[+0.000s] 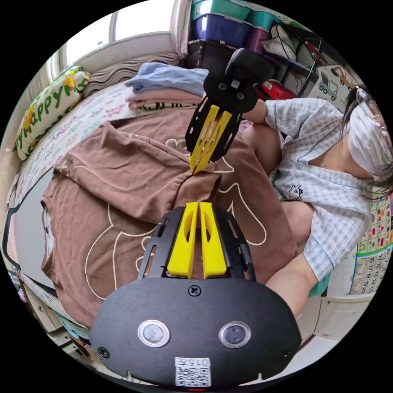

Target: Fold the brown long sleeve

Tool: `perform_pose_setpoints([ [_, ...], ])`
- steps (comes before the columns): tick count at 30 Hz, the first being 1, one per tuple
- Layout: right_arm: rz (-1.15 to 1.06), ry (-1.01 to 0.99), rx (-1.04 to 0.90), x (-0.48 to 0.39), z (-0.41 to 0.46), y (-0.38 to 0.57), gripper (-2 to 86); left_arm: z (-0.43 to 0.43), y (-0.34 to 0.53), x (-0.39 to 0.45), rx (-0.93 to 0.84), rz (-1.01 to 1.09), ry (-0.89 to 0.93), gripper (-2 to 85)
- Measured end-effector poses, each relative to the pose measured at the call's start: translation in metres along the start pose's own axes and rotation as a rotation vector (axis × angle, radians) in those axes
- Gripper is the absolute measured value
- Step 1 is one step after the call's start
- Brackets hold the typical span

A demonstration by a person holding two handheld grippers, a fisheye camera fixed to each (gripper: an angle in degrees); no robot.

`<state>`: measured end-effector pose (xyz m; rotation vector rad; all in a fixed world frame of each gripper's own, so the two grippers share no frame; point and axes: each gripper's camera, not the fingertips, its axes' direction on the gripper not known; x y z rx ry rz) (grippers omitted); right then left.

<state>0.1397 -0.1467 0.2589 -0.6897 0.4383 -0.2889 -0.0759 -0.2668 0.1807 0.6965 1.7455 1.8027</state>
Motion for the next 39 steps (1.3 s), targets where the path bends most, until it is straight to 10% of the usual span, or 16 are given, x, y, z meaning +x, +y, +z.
perform_pose_setpoints([
  [19, 0.11, -0.385, 0.174, 0.073, -0.034, 0.053, -1.0, -0.015, 0.002, 0.051, 0.086, 0.049, -0.017, 0.2],
  [27, 0.52, 0.274, 0.244, 0.165, -0.039, 0.135, 0.1, -0.052, -0.06, 0.138, 0.278, 0.115, -0.353, 2.0],
  [39, 0.516, 0.159, 0.096, 0.248, 0.051, 0.135, 3.3, 0.07, -0.1, 0.176, -0.124, -0.214, -0.443, 8.1],
])
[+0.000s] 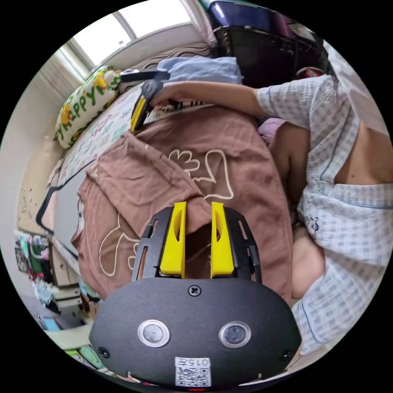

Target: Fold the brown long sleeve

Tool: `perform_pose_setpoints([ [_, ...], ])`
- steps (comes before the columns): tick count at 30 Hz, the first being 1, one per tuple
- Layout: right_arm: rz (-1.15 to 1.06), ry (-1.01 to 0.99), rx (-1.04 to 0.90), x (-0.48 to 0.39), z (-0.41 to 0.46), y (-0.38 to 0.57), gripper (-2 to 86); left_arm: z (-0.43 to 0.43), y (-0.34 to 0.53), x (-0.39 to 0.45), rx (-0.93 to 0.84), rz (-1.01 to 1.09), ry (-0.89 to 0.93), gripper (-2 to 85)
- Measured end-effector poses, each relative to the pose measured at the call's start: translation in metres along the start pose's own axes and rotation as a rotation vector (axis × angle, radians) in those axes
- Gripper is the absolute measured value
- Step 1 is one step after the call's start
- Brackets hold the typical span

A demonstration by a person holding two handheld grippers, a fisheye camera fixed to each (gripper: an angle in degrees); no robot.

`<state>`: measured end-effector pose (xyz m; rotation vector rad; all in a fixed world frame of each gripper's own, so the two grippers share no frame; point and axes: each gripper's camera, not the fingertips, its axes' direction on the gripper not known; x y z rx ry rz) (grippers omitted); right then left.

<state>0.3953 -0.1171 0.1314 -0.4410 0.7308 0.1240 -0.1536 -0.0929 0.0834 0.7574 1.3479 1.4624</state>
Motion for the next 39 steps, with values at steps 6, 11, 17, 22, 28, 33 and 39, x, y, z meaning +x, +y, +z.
perform_pose_setpoints([
  [6, 0.02, 0.157, 0.023, -0.002, 0.007, 0.016, -0.6, 0.004, 0.025, 0.013, 0.16, -0.093, 0.069, 2.9],
  [11, 0.038, 0.113, 0.09, 0.006, -0.001, 0.022, 1.8, -0.001, 0.033, 0.017, 0.212, -0.114, 0.107, 1.9],
  [17, 0.043, 0.097, 0.147, 0.012, -0.013, 0.027, 6.9, 0.0, 0.028, 0.028, 0.213, -0.117, 0.072, 2.3],
  [22, -0.008, 0.112, 0.129, 0.007, 0.002, 0.023, 8.2, -0.009, 0.034, 0.022, 0.325, -0.153, 0.13, 6.2],
  [28, 0.014, 0.24, 0.049, 0.006, 0.024, 0.013, 3.8, 0.022, 0.011, 0.031, 0.174, -0.101, 0.085, 7.3],
  [33, 0.037, 0.274, 0.035, 0.01, 0.031, 0.012, 0.2, 0.018, 0.01, 0.029, 0.243, -0.084, 0.122, 2.9],
  [39, 0.074, 0.261, -0.024, 0.022, 0.045, 0.008, -0.6, 0.029, -0.002, 0.025, 0.209, -0.08, 0.183, 1.0],
])
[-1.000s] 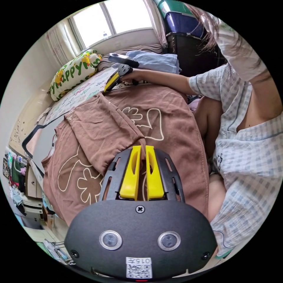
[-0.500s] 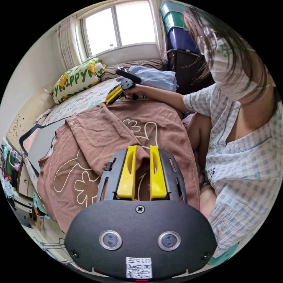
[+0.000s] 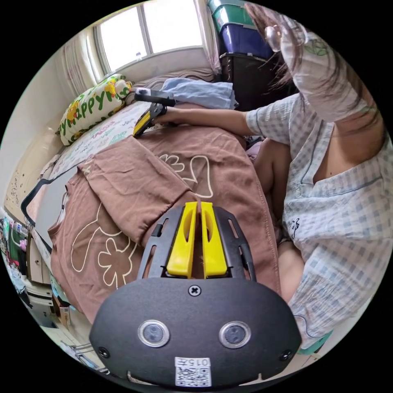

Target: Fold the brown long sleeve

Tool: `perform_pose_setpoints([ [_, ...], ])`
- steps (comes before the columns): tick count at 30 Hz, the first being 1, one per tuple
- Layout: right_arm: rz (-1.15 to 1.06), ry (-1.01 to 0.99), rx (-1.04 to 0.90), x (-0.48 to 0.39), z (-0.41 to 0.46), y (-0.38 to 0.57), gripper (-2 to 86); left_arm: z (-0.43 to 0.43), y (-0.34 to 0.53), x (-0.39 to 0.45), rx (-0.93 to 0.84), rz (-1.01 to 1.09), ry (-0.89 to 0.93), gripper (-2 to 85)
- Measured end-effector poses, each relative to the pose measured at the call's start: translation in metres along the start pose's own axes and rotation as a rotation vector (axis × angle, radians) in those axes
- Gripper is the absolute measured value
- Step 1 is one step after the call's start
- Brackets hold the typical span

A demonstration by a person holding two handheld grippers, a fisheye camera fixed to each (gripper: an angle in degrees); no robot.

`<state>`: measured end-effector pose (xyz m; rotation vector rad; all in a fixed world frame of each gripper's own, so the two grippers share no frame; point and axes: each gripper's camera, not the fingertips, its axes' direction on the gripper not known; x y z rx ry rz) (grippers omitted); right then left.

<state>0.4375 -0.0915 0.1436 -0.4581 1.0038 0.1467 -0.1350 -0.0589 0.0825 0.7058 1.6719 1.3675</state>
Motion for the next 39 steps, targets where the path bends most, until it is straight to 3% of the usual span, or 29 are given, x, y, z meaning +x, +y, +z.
perform_pose_setpoints([
  [14, 0.056, -0.159, -0.004, 0.031, 0.009, 0.014, 1.3, 0.005, -0.009, -0.017, 0.017, -0.03, 0.07, 0.2],
  [17, 0.085, -0.274, -0.005, 0.047, -0.005, 0.033, 2.4, -0.014, 0.004, -0.001, 0.059, 0.105, 0.109, 0.0],
  [18, 0.098, -0.346, 0.021, 0.056, -0.015, 0.038, 2.8, -0.024, 0.012, 0.007, 0.1, 0.161, 0.092, 0.1],
  [21, 0.106, -0.495, 0.195, 0.065, -0.053, 0.05, 3.7, -0.044, 0.028, 0.001, 0.208, 0.045, -0.085, 0.6],
  [24, -0.062, -0.666, 0.39, 0.036, -0.095, 0.056, 4.1, -0.047, 0.037, -0.033, 0.227, -0.173, -0.141, 1.6],
  [27, -0.263, -0.727, 0.443, -0.023, -0.122, 0.052, 5.1, -0.031, 0.039, -0.056, 0.168, -0.241, -0.07, 3.8],
  [34, -0.735, -0.752, 0.281, -0.167, -0.122, 0.055, 7.1, 0.006, 0.021, -0.062, -0.005, -0.205, -0.074, 6.3],
  [39, -0.773, -0.697, 0.271, -0.187, -0.12, 0.059, 1.5, -0.001, 0.025, -0.072, 0.034, -0.198, -0.034, 2.1],
])
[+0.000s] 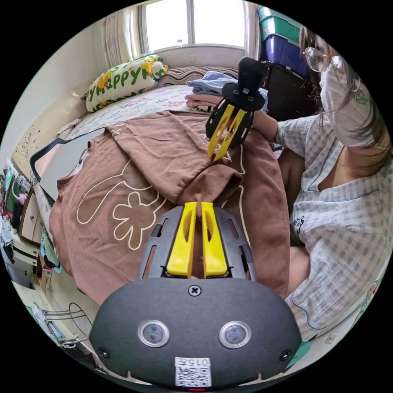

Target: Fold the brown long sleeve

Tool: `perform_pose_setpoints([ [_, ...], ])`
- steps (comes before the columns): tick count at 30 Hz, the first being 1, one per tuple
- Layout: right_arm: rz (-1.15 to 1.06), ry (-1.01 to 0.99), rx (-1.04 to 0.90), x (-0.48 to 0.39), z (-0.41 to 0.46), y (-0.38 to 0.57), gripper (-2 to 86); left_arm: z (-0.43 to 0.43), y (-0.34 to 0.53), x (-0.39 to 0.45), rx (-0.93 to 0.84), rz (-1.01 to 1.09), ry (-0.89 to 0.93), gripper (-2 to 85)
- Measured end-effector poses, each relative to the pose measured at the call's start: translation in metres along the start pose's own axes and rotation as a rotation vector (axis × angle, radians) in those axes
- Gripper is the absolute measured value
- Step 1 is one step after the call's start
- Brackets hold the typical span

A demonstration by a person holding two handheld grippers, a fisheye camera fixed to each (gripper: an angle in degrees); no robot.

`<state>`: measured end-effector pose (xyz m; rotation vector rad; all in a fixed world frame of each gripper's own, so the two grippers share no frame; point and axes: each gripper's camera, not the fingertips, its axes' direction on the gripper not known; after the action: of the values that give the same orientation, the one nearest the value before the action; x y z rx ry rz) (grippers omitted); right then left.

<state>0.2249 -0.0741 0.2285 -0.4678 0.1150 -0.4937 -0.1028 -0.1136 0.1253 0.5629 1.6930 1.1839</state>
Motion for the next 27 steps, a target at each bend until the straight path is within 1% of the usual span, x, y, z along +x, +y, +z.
perform_pose_setpoints([
  [4, -0.016, -0.022, -0.011, -0.004, 0.011, -0.005, -0.7, -0.015, 0.007, -0.001, 0.041, 0.044, -0.005, 1.0],
  [8, -0.034, -0.03, -0.037, -0.006, 0.025, -0.014, -0.9, -0.006, 0.009, -0.006, -0.032, 0.067, -0.012, 0.7],
  [11, -0.028, -0.063, -0.06, -0.001, 0.039, -0.024, -1.0, -0.01, 0.016, -0.014, -0.04, 0.068, -0.015, 0.6],
  [17, 0.068, -0.273, -0.091, 0.032, 0.067, -0.046, -0.9, -0.035, 0.045, -0.046, -0.036, 0.032, 0.032, 0.5],
  [20, 0.111, -0.308, -0.175, 0.042, 0.08, -0.066, -0.8, -0.077, 0.098, -0.075, 0.121, -0.136, -0.028, 0.3],
  [22, 0.109, -0.297, -0.232, 0.045, 0.086, -0.09, -0.8, -0.114, 0.171, -0.117, 0.339, -0.401, -0.02, 0.5],
  [23, 0.11, -0.293, -0.235, 0.046, 0.086, -0.097, -0.8, -0.122, 0.194, -0.129, 0.404, -0.475, -0.015, 0.6],
  [25, 0.129, -0.25, -0.207, 0.054, 0.084, -0.132, -0.9, -0.14, 0.298, -0.175, 0.686, -0.797, 0.025, 1.2],
  [26, 0.136, -0.233, -0.191, 0.057, 0.084, -0.141, -0.9, -0.14, 0.326, -0.186, 0.754, -0.88, 0.045, 1.6],
  [27, 0.153, -0.199, -0.154, 0.063, 0.084, -0.161, -0.9, -0.134, 0.377, -0.206, 0.87, -1.025, 0.098, 2.3],
])
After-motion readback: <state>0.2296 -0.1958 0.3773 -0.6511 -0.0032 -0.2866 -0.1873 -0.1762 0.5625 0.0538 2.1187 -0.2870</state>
